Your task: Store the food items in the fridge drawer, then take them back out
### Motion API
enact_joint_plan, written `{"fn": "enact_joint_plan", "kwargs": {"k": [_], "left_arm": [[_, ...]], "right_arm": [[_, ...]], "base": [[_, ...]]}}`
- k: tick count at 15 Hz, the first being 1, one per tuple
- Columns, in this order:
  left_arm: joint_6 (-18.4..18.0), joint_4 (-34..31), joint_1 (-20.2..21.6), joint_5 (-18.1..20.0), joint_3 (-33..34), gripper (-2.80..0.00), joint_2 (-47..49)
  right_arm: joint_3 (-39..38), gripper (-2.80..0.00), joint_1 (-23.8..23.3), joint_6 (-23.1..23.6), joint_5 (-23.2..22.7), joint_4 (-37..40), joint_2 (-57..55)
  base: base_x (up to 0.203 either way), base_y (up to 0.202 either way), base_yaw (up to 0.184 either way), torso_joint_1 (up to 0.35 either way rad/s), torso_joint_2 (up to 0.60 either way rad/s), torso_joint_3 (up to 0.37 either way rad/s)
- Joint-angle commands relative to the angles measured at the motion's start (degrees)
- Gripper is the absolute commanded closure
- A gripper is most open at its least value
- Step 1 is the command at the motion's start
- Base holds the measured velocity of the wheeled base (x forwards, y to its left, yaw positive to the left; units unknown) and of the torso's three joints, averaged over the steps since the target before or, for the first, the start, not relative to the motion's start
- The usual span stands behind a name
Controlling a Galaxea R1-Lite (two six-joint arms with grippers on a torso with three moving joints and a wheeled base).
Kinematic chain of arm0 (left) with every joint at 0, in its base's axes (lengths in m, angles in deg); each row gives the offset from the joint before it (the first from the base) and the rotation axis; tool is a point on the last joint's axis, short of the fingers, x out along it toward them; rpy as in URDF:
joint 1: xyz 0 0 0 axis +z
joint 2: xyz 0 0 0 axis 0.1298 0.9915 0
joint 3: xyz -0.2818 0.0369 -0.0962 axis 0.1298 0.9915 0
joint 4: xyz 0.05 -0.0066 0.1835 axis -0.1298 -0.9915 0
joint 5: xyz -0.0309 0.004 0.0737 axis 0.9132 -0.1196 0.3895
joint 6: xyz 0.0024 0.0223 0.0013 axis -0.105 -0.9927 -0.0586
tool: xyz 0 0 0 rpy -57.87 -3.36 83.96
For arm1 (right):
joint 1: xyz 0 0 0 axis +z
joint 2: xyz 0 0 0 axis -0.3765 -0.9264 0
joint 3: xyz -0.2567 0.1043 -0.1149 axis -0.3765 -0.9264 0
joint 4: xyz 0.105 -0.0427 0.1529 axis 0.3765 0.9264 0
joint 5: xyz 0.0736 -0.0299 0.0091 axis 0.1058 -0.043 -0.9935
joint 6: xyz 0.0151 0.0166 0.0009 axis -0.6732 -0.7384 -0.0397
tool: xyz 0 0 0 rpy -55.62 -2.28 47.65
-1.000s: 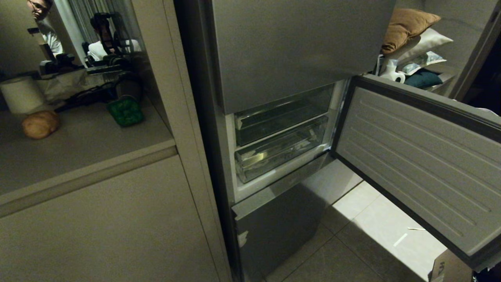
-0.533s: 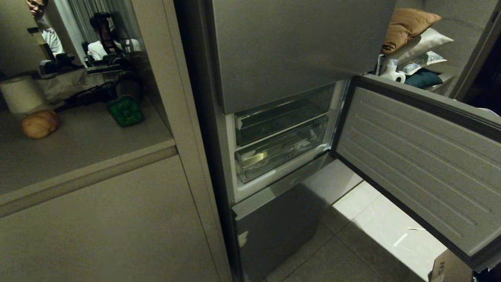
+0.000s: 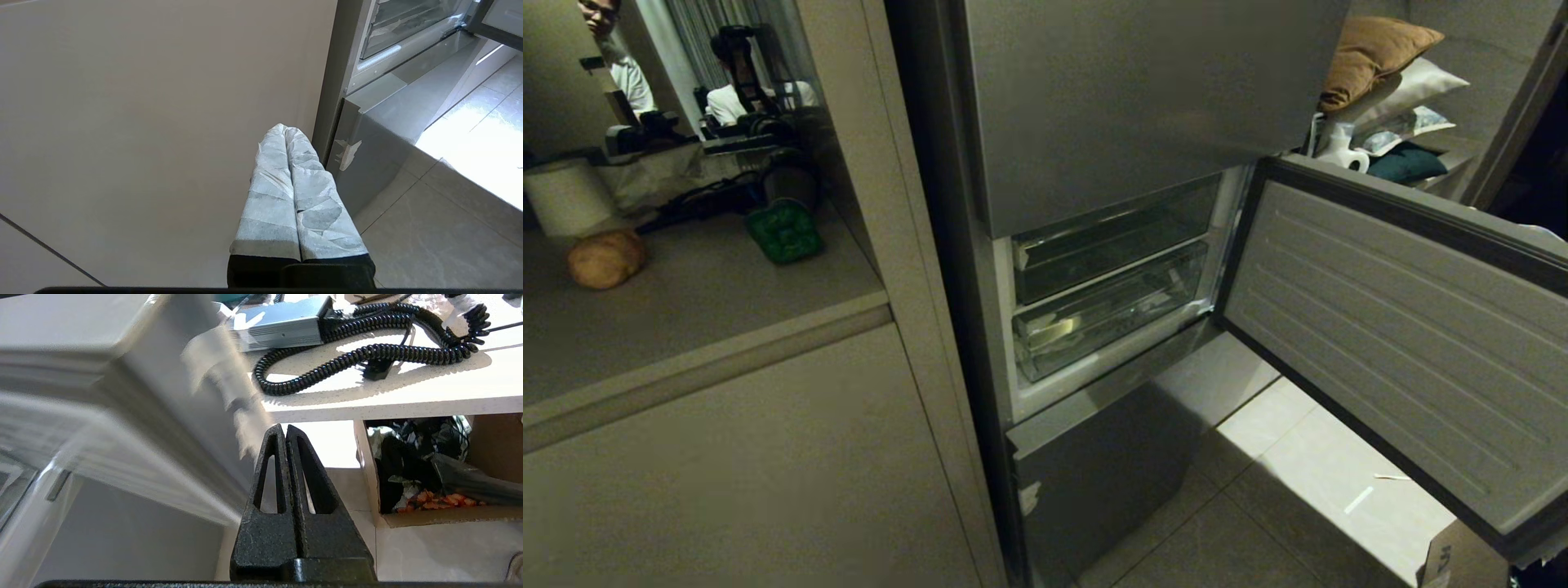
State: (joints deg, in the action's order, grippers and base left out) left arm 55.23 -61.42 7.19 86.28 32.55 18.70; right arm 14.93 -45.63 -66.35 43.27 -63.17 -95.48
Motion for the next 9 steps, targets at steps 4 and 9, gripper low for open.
{"fn": "enact_joint_plan", "kwargs": {"k": [4,9], "left_arm": [[-0.05,0.02,0.0,-0.01,0.0,0.0,0.09],[0.04,0.02,0.0,-0.01,0.0,0.0,0.09]], "right_arm": [[6.71,0.0,-0.1,0.07,-0.17,-0.4,-10.29],[13.15,0.0,1.31,0.02,-0.6,-0.35,-16.57]], "base": [[0.0,0.0,0.0,0.0,0.0,0.0],[0.0,0.0,0.0,0.0,0.0,0.0]]}}
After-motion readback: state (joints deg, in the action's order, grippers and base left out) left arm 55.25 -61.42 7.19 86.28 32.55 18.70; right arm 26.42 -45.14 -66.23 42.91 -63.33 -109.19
